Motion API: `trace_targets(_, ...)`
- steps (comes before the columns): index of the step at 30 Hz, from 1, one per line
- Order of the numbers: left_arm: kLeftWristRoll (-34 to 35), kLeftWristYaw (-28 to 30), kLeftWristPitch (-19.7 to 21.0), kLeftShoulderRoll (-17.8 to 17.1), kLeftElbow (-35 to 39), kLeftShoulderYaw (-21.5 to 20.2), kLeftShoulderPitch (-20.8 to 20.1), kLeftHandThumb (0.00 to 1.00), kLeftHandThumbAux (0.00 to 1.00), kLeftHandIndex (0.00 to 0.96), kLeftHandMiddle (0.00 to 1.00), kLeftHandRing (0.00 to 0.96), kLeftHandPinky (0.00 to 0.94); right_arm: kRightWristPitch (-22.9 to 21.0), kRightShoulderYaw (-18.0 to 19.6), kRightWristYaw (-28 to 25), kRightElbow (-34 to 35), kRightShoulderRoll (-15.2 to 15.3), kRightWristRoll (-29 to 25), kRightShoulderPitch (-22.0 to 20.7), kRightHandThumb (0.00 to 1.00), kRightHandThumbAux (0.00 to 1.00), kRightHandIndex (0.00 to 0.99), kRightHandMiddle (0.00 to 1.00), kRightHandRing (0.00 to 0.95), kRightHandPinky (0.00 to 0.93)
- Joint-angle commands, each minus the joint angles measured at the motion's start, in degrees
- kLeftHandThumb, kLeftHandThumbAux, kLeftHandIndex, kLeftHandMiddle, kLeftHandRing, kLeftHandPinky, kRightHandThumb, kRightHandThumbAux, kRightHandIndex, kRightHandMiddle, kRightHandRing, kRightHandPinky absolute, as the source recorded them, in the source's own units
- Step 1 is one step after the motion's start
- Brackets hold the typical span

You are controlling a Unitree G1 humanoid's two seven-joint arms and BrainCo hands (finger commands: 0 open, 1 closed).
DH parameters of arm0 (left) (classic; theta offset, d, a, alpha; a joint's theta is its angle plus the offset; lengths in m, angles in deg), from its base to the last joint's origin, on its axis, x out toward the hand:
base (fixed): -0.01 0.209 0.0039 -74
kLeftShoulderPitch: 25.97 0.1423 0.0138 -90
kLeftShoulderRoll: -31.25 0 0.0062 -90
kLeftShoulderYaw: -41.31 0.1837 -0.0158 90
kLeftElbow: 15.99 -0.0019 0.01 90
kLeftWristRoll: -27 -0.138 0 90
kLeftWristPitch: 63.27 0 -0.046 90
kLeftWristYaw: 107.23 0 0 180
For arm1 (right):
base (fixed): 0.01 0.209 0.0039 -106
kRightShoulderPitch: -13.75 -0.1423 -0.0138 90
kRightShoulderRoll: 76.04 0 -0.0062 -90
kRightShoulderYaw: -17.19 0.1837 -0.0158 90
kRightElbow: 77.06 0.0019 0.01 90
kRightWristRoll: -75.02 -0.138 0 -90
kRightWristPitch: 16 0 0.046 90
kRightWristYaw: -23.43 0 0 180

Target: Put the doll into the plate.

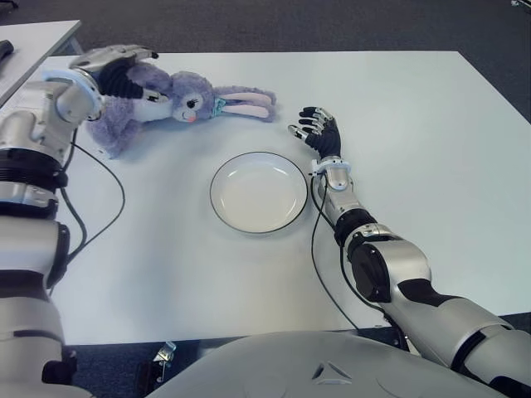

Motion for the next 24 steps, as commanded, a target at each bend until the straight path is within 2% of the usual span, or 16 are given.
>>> trace_targets(1,-2.6,-2.2,-1.8,2.7,-5.7,3.1,-3.1,0.171,0.467,0.0,0.0,0.011,0.05,-8.0,0.5,0.5,-8.1,-4.0,-0.3,10.9,0.17,0.906,0.296,0.323,0.31,0.289)
trace_targets(10,-4.4,-5.2,-3.5,5.3,-13.1,6.3,-7.0,0.179,0.447,0.0,0.0,0.003,0.028,-8.2,0.2,0.7,-8.1,-3.9,0.0,10.9,0.149,0.912,0.293,0.321,0.313,0.304)
trace_targets(15,-6.3,-8.8,-3.0,7.4,-18.6,8.8,-9.5,0.188,0.428,0.0,0.0,0.0,0.029,-7.9,-0.1,1.1,-8.1,-3.9,0.3,11.0,0.152,0.913,0.296,0.327,0.323,0.324)
trace_targets(18,-6.8,-10.1,-2.5,8.2,-20.8,9.9,-10.4,0.194,0.422,0.0,0.0,0.0,0.028,-7.7,-0.2,1.1,-8.1,-4.0,0.4,11.1,0.152,0.91,0.298,0.328,0.319,0.292)
trace_targets(24,-7.0,-11.8,-1.4,9.7,-23.7,11.1,-11.6,0.197,0.402,0.0,0.0,0.0,0.025,-7.4,-0.4,1.2,-8.1,-3.9,0.5,11.2,0.143,0.908,0.307,0.336,0.332,0.33)
